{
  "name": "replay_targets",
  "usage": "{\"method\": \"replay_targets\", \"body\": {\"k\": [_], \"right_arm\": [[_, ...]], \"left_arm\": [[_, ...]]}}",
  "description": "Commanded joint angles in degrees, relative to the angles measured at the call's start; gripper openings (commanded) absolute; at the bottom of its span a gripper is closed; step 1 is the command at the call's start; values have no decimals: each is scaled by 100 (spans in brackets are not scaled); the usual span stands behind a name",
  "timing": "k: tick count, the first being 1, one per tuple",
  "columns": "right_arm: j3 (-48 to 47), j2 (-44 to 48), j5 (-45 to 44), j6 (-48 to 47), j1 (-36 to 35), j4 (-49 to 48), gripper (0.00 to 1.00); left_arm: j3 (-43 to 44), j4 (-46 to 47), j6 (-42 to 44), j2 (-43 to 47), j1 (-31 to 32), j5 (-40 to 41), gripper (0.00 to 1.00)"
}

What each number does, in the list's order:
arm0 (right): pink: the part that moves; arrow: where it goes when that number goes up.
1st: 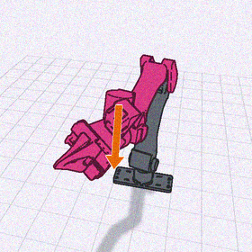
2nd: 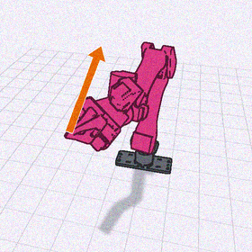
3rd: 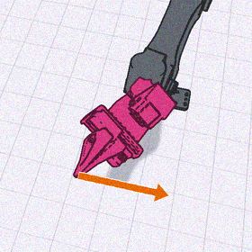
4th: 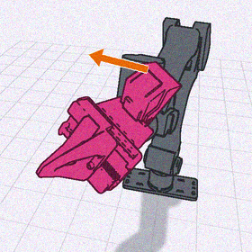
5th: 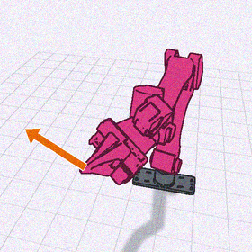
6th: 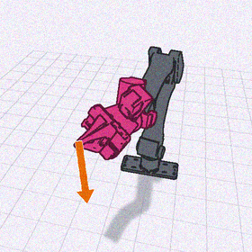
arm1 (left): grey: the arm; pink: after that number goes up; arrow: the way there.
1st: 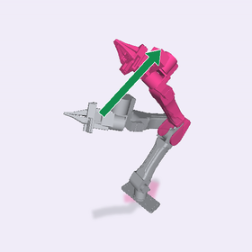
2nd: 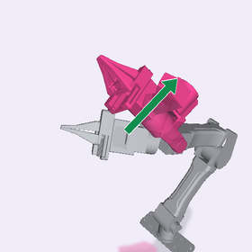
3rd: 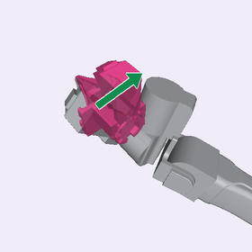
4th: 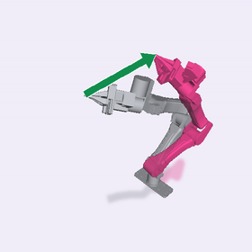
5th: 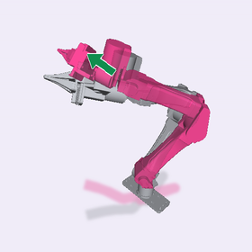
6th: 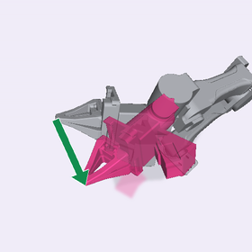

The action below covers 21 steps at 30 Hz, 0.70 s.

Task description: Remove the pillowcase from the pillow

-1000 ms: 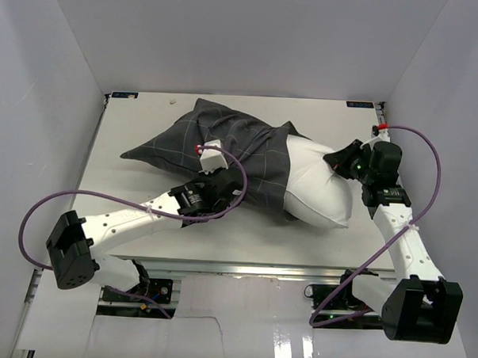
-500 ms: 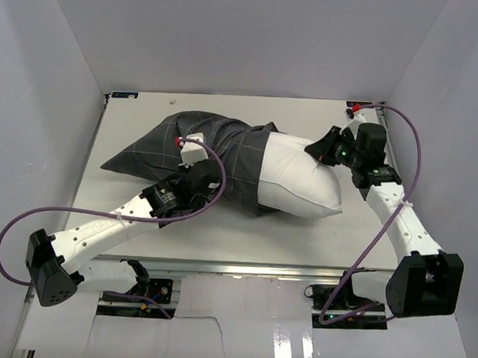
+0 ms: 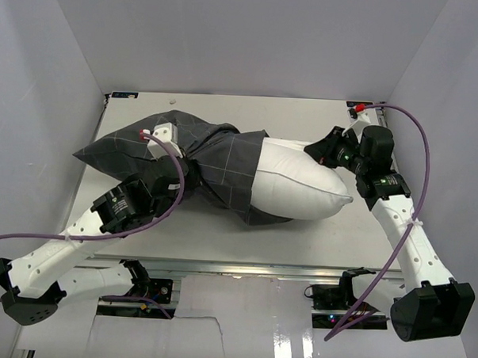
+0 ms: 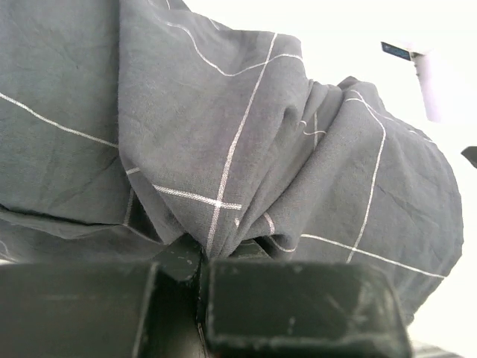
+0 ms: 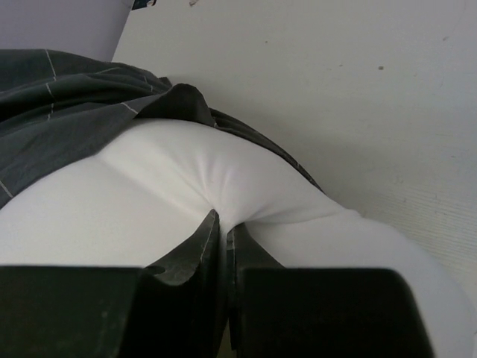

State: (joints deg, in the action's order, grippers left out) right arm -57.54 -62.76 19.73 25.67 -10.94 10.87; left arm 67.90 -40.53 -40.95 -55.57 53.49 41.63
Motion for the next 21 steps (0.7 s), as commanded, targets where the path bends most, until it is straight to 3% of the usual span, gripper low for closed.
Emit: {"method": "replay_targets", "body": {"k": [1, 6, 11, 13, 15, 18, 21], "right_arm": [[-152, 54, -482, -115, 294, -253, 8], [-328, -289, 391, -352, 22, 29, 8], [-380, -1033, 646, -238, -22, -208, 8], [-625, -1368, 882, -238, -22, -322, 35], [-846, -1791, 919, -290, -22, -358, 71], [-1504, -2161, 823, -606, -22, -156, 90], [-2321, -2240, 446, -958, -22, 274, 98]], "left_arm": [[373, -86, 96, 547, -120, 795, 0], [487, -8, 191, 548, -120, 566, 0], [855, 423, 878, -242, -120, 776, 0], [1040, 336, 887, -541, -129, 969, 0], [1111, 414, 861, -735, -190, 935, 0], [972, 871, 1062, -727, -322, 672, 0], [1006, 995, 1107, -867, -515, 478, 0]]}}
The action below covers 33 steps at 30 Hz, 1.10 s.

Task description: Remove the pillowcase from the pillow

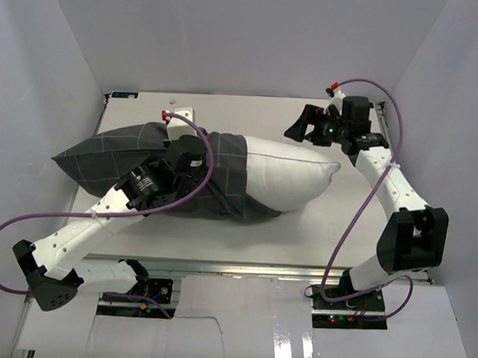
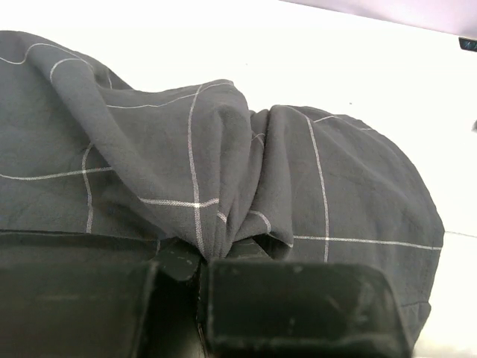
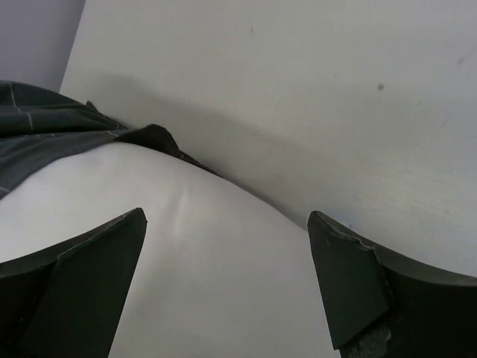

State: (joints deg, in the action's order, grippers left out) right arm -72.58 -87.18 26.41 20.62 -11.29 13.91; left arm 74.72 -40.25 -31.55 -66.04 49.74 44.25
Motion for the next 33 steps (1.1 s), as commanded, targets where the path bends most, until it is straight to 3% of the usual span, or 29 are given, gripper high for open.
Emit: {"method": "replay_targets", "body": {"k": [1, 4, 7, 13, 19, 21, 27, 31, 33], "right_arm": [[-976, 279, -372, -532, 13, 32, 94], [-1452, 542, -488, -778, 13, 234, 90], [-1356, 1024, -436, -1033, 13, 130, 90], [13, 2500, 707, -1886, 13, -407, 90], [2066, 3977, -442, -2438, 4, -1255, 90], [2693, 4374, -182, -2388, 4, -1802, 90], [3160, 3849, 4, -2379, 4, -1767, 91], [3846, 3647, 389, -2107, -5, -3101, 91], [4216, 3322, 925, -1765, 4, -4384, 91]], "left_arm": [[333, 975, 184, 127, -183, 172, 0], [324, 1063, 281, -84, -350, 49, 0], [176, 1221, 378, -198, -561, -74, 0], [-45, 1406, 378, -190, -948, -540, 0], [25, 1380, 422, -172, -1054, -637, 0], [-18, 1406, 395, -181, -1080, -663, 0], [52, 1415, 352, -453, -1168, -892, 0], [43, 1485, 316, -568, -1212, -962, 0], [60, 1511, 334, -655, -1221, -988, 0]]}}
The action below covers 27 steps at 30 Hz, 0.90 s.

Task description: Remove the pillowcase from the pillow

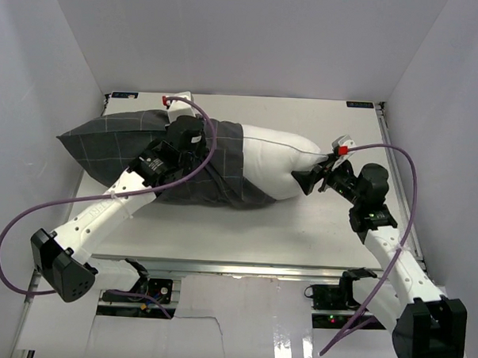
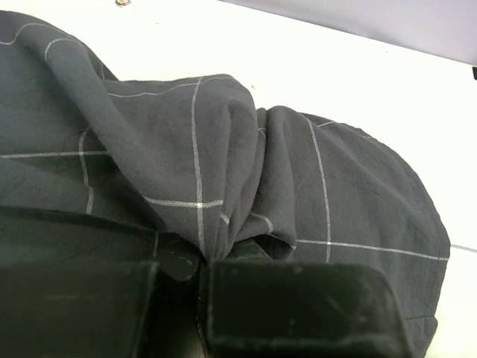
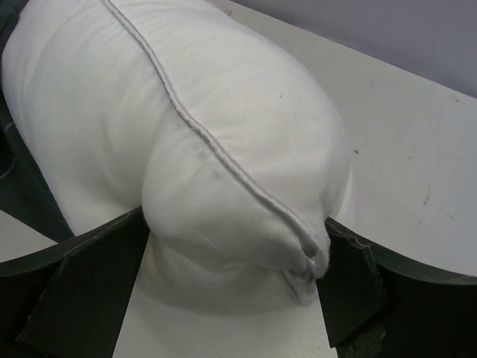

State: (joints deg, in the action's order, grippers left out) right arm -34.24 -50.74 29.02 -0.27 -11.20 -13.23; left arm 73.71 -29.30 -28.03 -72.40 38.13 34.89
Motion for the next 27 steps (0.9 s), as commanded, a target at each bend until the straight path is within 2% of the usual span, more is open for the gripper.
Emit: {"method": "replay_targets", "body": {"k": [1, 2, 4, 6, 7, 8, 9, 13, 15, 18, 19, 23, 27], "right_arm": [[461, -427, 841, 422, -22, -2048, 91], [619, -558, 1138, 788, -22, -2852, 92], [647, -980, 1387, 958, -31, -3289, 98], [655, -1297, 1239, 1178, -31, -3588, 64], [629, -1359, 1169, 1231, -31, -3564, 51], [594, -1386, 1124, 1327, -31, -3537, 19], [516, -1325, 1054, 1511, -31, -3337, 8], [471, -448, 949, 2065, -40, -2677, 8], [488, 334, 677, 2320, -66, -2230, 8], [138, 951, 193, 2611, -75, -860, 8], [-185, 987, 131, 2620, -75, -230, 8], [-714, 489, -36, 2874, -75, 470, 8], [-654, -390, -212, 3165, -75, 155, 8]], "left_arm": [[161, 442, -1, -46, -86, -53, 0], [170, 460, 26, -72, -95, -79, 0], [213, 495, 69, -134, -148, -123, 0], [257, 504, 148, -186, -174, -202, 0], [319, 513, 184, -239, -174, -211, 0], [363, 504, 219, -257, -174, -220, 0], [415, 408, 254, -266, -174, -246, 0], [600, 118, 97, 198, -174, -448, 0], [662, -92, 44, 410, -174, -518, 0], [960, -312, 69, 578, -174, -685, 0], [1083, -365, 122, 534, -174, -816, 0], [1663, -375, 438, -71, -174, -1439, 0], [2129, -261, 684, -1246, -244, -1933, 0]]}}
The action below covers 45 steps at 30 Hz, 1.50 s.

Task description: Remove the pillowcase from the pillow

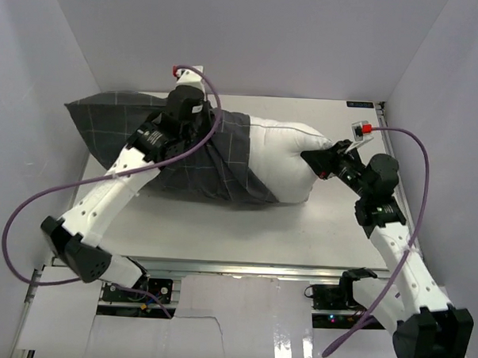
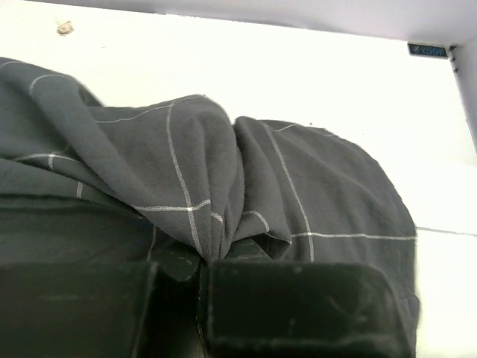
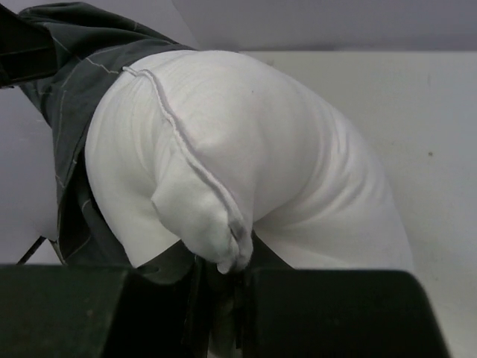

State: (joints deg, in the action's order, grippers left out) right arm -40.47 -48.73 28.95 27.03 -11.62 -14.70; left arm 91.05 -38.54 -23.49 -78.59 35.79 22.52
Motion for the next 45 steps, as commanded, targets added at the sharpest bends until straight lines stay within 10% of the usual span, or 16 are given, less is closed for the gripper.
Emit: {"method": "replay_targets", "body": {"k": [1, 3, 4, 7, 23, 35, 40, 42, 45], "right_arm": [[-144, -1072, -266, 461, -16, 249, 8], [-347, -1619, -206, 540, 36, 126, 8], [-452, -1883, -153, 610, 63, 29, 8], [-1005, -2877, -161, 760, 116, -68, 8], [-1473, -3257, -654, 242, 300, 178, 8], [-1341, -2932, -443, 48, 432, 204, 8], [-1200, -2905, -417, 92, 590, 64, 8], [-1218, -2862, -399, 75, 704, 55, 8], [-1209, -2722, -504, 40, 880, 90, 8]], "left_arm": [[597, 673, 291, -840, -54, -836, 10], [782, 743, 590, -1245, -221, -1232, 30], [940, 752, 695, -1612, -265, -1311, 62], [1352, 621, 1126, -2063, -345, -1435, 84], [-789, 778, 452, -597, 1113, -513, 86], [-1318, 998, -183, -1413, 1475, 1508, 77], [-1343, 1121, -253, -1493, 1308, 1535, 35], [-1484, 1156, -297, -1344, 1211, 1858, 0], [-1712, 1051, -411, -914, 1053, 2360, 0]]}}
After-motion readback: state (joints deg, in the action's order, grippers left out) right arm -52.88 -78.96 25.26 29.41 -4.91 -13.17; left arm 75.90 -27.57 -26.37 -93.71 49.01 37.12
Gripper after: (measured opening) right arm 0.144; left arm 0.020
